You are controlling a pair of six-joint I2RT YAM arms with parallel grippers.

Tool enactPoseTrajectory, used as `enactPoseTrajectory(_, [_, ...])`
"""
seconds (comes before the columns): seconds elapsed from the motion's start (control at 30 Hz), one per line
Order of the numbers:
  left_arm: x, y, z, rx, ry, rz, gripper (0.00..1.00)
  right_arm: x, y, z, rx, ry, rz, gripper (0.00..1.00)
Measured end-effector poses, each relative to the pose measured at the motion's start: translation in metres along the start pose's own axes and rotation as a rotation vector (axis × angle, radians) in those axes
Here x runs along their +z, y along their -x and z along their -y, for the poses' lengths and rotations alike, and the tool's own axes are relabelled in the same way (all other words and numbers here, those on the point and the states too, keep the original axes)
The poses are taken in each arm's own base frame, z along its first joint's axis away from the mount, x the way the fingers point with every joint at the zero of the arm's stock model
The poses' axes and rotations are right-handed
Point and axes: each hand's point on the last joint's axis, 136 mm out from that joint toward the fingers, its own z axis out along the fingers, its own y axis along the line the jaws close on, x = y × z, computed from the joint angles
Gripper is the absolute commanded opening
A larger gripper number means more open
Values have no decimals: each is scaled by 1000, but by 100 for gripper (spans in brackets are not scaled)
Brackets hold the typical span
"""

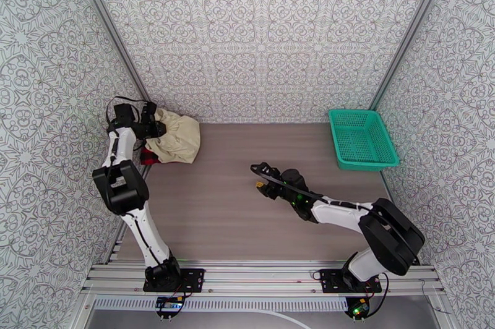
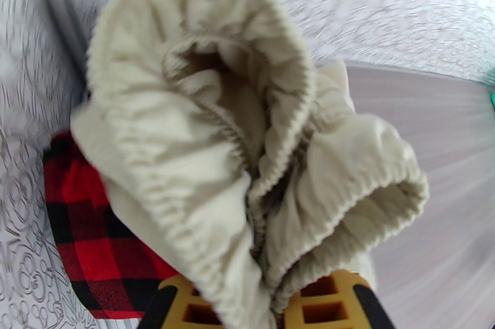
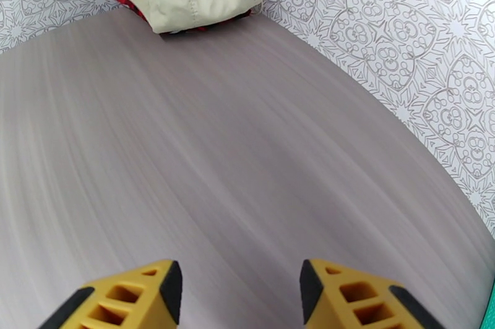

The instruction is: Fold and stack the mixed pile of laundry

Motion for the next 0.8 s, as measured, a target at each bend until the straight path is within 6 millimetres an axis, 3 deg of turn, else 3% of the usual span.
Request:
enactPoseTrajectory(0.17, [30,-41,-52,-87,72,-116,0,13,-4,-3,-10,29,-41,56])
enactPoseTrajectory(0.27, [39,-49,-67,-95,126,-157,3,18,-4,-2,-7,40,-57,57])
enactPoseTrajectory(0.3, [40,-48,-70,-88,153,-166,17,19,-4,-3,-6,45,-61,57])
enactPoseTrajectory(0.57, [38,-44,-87,-16,440,-249,95,7,-6,8,57,39,-107,59])
enactPoseTrajectory(0.6, [37,-45,-90,-15,475,-257,99,1,-3,14,70,23,-99,59])
enactPoseTrajectory(0.7, [27,-43,-98,-16,602,-273,99,-28,8,39,117,-62,-67,65])
enactPoseTrajectory(0.8, [9,-29,-95,-22,715,-263,100,-57,4,72,170,-212,-69,64])
